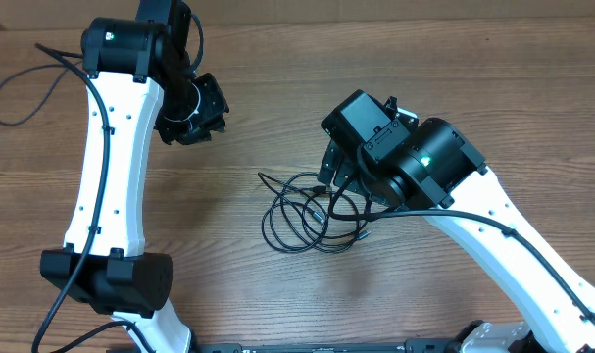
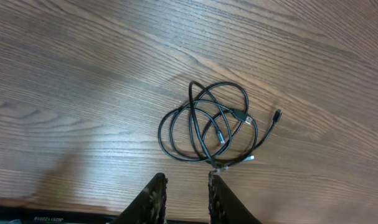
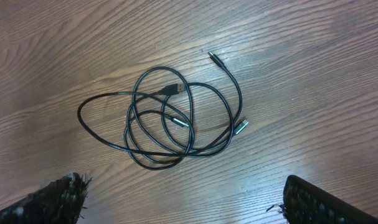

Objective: Untangle cables

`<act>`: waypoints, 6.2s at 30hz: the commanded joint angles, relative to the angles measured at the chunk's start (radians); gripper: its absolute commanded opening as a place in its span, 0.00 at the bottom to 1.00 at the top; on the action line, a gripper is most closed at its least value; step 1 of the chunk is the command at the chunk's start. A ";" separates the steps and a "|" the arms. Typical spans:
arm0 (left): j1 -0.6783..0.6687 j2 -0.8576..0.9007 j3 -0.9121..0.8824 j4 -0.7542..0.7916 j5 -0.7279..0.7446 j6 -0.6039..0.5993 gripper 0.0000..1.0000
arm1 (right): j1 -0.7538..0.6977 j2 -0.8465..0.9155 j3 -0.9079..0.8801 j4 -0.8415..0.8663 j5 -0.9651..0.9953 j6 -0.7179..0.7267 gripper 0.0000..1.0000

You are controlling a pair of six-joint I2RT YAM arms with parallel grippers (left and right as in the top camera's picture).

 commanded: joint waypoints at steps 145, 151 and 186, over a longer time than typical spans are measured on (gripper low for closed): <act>0.239 -0.148 0.067 0.039 0.462 0.685 1.00 | -0.132 0.154 -0.436 0.809 -0.558 -0.159 1.00; 0.243 -0.231 0.095 0.039 0.300 0.599 1.00 | -0.132 0.154 -0.436 0.803 -0.558 -0.166 1.00; 0.242 -0.024 -0.029 -0.003 -0.133 0.245 0.99 | -0.004 0.166 -0.454 0.698 -0.364 -0.681 0.80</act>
